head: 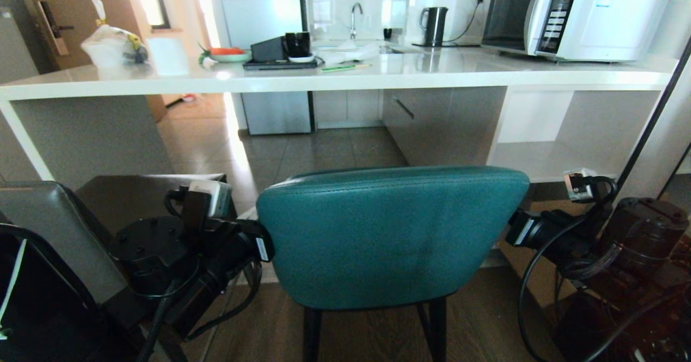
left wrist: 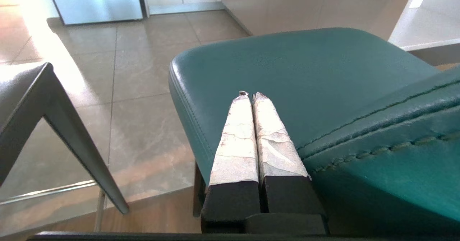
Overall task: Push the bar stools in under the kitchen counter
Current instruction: Pull the blue chair out from under the dining table
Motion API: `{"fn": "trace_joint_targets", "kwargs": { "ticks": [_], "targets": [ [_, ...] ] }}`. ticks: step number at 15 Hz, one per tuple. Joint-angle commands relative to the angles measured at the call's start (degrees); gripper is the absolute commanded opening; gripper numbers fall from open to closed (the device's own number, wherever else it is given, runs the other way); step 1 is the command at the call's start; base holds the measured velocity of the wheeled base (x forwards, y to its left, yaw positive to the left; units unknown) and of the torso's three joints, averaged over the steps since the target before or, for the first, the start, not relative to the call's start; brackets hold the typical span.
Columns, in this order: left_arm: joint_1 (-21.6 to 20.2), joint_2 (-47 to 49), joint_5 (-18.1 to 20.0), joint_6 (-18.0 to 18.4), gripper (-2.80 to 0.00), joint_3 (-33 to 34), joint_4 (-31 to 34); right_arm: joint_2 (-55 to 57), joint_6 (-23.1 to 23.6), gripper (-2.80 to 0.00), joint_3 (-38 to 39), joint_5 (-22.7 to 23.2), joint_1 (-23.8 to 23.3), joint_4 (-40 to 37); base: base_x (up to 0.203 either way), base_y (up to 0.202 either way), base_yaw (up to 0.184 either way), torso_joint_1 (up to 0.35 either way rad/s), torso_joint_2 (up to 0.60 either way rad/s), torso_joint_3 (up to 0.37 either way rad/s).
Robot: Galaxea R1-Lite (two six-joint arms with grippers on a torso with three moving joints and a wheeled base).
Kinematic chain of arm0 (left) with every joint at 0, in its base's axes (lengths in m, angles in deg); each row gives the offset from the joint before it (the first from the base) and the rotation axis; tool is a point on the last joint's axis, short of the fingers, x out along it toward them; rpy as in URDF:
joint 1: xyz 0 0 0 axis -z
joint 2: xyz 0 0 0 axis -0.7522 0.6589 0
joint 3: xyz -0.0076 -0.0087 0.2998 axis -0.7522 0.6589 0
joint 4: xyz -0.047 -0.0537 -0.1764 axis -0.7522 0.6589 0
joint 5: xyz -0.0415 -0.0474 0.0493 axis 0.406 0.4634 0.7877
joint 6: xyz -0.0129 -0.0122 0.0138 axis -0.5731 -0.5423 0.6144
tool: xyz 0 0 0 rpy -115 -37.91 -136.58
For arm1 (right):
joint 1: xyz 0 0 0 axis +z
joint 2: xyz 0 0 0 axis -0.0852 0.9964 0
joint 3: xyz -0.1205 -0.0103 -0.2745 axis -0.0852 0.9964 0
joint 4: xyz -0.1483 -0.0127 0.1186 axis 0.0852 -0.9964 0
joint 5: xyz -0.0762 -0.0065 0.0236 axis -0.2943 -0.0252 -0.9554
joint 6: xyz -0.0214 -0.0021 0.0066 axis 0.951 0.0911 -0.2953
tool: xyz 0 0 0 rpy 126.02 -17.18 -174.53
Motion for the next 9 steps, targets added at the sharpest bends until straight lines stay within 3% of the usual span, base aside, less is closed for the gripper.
{"fn": "trace_joint_targets", "kwargs": {
  "ticks": [1,6,9],
  "targets": [
    [0.07,-1.38,-0.22,0.07,-2.8,1.22,-0.21,-0.59,-0.13,-2.8,-0.1,-0.46,4.3,0.71,0.0,0.0,0.0,0.0,0.0,0.0],
    [-2.77,-8.45,0.0,-0.29,-2.8,6.02,-0.21,-4.27,-0.16,-2.8,3.44,-1.59,1.46,0.71,0.0,0.0,0.0,0.0,0.0,0.0],
    [-1.73,-8.75,0.13,-0.29,-2.8,6.81,-0.21,-7.24,-0.13,-2.8,4.91,-1.62,0.35,0.45,0.0,0.0,0.0,0.0,0.0,0.0]
  ]
}}
